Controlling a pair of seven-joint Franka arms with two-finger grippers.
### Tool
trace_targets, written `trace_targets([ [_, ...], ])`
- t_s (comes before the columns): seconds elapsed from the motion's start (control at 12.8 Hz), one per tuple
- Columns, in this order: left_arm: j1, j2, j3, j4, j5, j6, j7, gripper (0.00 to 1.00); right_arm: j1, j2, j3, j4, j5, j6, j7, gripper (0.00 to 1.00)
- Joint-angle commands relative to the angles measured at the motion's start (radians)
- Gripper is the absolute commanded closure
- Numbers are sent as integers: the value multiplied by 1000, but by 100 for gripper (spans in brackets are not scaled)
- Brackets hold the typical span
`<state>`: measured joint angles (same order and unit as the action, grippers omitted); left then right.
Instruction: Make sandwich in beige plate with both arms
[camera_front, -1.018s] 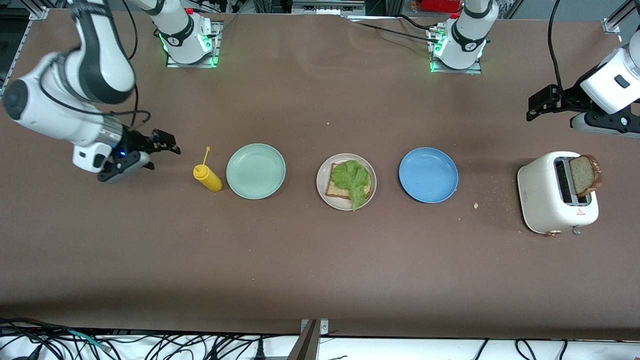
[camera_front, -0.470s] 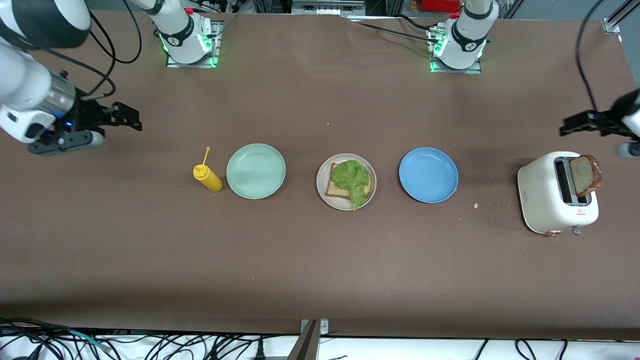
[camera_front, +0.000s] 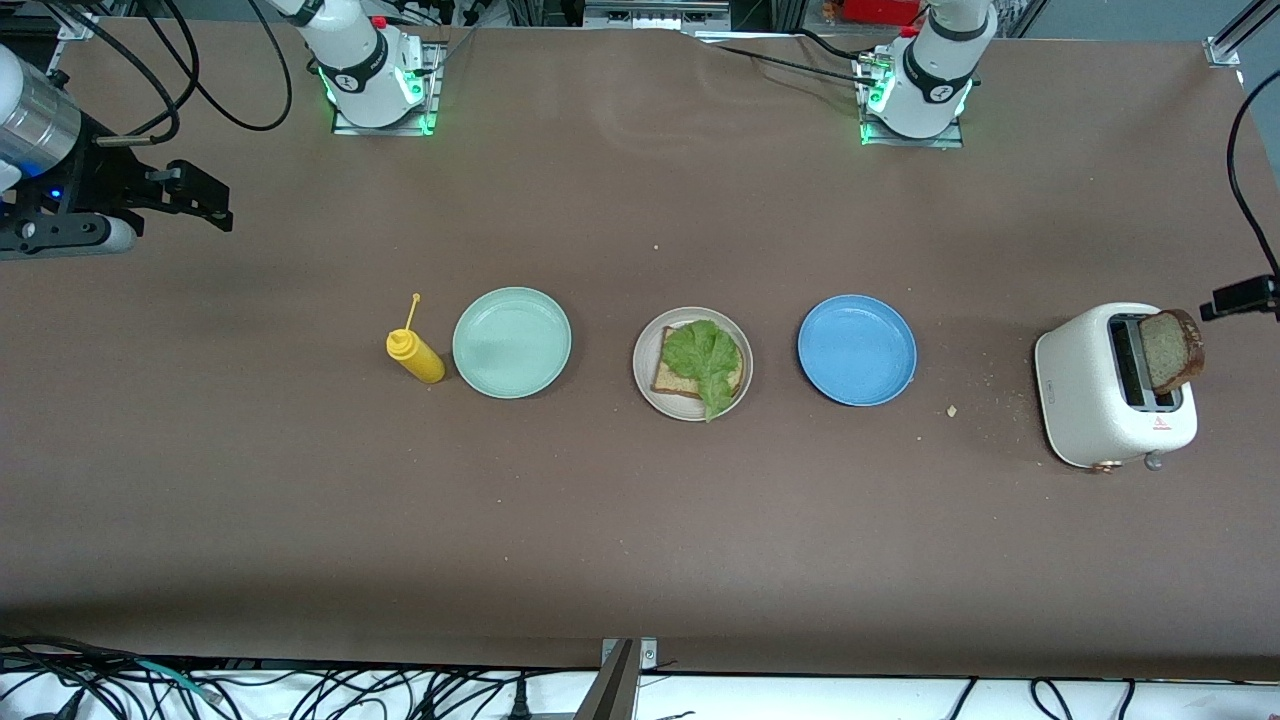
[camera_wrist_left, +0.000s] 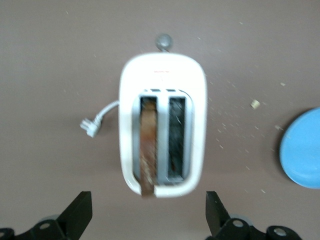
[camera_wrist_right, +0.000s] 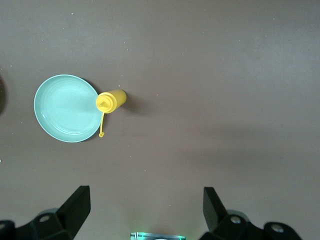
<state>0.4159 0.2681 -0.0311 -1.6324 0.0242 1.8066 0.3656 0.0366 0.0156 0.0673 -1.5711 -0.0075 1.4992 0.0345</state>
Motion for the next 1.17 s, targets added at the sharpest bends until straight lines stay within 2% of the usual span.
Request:
trace_targets([
  [0.0, 12, 11, -15, -38, 16, 39, 33, 0, -27, 4, 25, -3, -12, -16, 19, 0],
  [0.23, 33, -4, -15, -150, 20, 184, 50, 0, -26, 3, 22, -49, -23, 12, 15, 0],
  [0.39, 34, -4, -16, -162, 19, 192, 55, 3, -12, 7, -21, -49, -23, 10, -31, 0],
  [0.55, 34, -4, -18, -181, 19, 201, 56, 34, 57, 10, -47, -47, -26, 9, -45, 0],
  [0.7, 34, -6, -18, -195, 20, 197, 55, 83, 75, 21, -46, -32, -45, 3, -70, 0],
  [0.78, 34, -6, -18, -193, 20, 194, 56, 98, 78, 30, -44, -29, -45, 3, -85, 0],
  [1.1, 32, -18, -24, -153, 25, 139, 59, 100, 65, 46, -56, -14, -42, 4, -148, 0],
])
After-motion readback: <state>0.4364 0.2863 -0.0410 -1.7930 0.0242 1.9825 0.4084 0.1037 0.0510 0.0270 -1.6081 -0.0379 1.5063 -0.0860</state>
